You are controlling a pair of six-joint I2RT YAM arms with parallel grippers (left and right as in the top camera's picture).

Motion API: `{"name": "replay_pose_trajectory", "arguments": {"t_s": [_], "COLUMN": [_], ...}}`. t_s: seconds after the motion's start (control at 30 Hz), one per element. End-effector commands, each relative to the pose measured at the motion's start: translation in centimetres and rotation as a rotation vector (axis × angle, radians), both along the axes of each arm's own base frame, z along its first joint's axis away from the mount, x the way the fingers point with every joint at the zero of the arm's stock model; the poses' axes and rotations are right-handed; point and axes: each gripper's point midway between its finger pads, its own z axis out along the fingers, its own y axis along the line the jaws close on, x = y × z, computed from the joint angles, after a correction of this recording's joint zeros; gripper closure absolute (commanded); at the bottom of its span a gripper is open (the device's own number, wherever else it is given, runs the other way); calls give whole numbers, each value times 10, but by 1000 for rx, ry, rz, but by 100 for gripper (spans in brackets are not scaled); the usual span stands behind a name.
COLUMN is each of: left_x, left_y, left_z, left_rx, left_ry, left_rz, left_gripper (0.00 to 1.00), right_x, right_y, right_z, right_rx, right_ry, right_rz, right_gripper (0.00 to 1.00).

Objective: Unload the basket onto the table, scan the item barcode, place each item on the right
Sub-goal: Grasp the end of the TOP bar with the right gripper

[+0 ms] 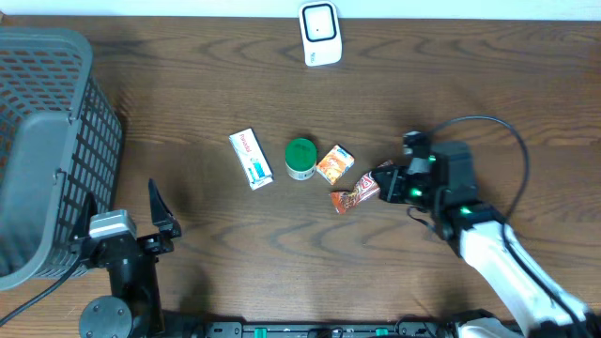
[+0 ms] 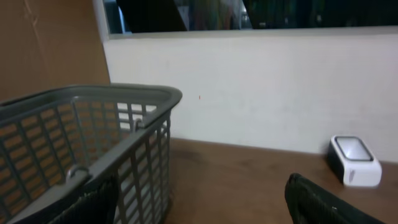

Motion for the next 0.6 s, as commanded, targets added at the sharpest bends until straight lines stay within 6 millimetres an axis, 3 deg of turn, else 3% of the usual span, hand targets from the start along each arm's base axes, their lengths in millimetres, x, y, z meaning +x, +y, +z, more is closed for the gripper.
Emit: {"name": "replay_pose_trajectory", "arguments": {"t_s": [0.0, 0.13, 0.23, 0.57], "left_x": [0, 0, -1, -2], "left_y": [0, 0, 1, 1], "left_z": [-9, -26, -36, -42], "left_rx": [-5, 8, 15, 20], "left_ry": [38, 109, 150, 178], "left_rz": [1, 1, 2, 2], "left_gripper": [14, 14, 14, 14], "right_x": [3, 13, 16, -16], "right_y": [11, 17, 10, 10], "right_z": [-26, -36, -51, -108], "right_rx": [4, 31, 13, -52], "right_ry": [72, 83, 125, 345], "right_rz": [-41, -62, -123, -130], "right_gripper": [99, 98, 99, 98]}}
